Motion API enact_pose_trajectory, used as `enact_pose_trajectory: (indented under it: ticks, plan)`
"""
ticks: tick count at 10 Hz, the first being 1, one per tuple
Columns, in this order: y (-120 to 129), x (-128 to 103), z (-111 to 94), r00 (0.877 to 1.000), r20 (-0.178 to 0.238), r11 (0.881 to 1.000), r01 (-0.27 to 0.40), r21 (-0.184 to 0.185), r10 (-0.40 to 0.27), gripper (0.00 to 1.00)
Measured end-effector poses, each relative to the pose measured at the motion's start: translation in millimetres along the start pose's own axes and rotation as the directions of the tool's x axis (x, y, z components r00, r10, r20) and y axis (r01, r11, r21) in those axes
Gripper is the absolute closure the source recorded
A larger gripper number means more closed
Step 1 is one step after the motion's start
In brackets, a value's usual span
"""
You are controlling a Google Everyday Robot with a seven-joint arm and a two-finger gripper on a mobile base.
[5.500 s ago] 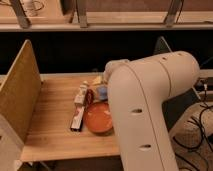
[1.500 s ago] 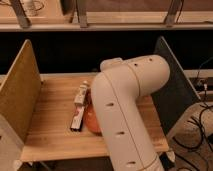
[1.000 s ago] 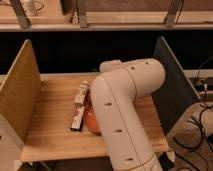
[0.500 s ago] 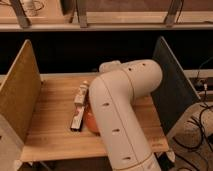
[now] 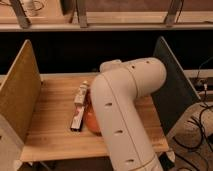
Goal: Place the white sponge in the ceramic cup
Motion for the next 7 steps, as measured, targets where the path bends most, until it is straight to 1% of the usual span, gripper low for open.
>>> enact_pose_trajectory:
  ticks: [1,2,3,5,6,7]
  plan:
    - [-3,-13,-14,0.998,0.056,1.0,0.003,0.009,-0.004,1.0]
    - [-7,-27,-31,0.993,0.118,1.0,0.01,0.02,-0.012,1.0]
    - [-10,-39,-50,0.984,0.175,0.999,0.02,0.031,-0.025,1.0]
    - [-12,-53,-78,0.967,0.249,0.997,0.048,0.057,-0.06,1.0]
    - [-6,-61,-95,0.952,0.292,0.995,0.07,0.067,-0.087,1.0]
    - [0,-65,-104,0.943,0.317,0.994,0.082,0.067,-0.1,1.0]
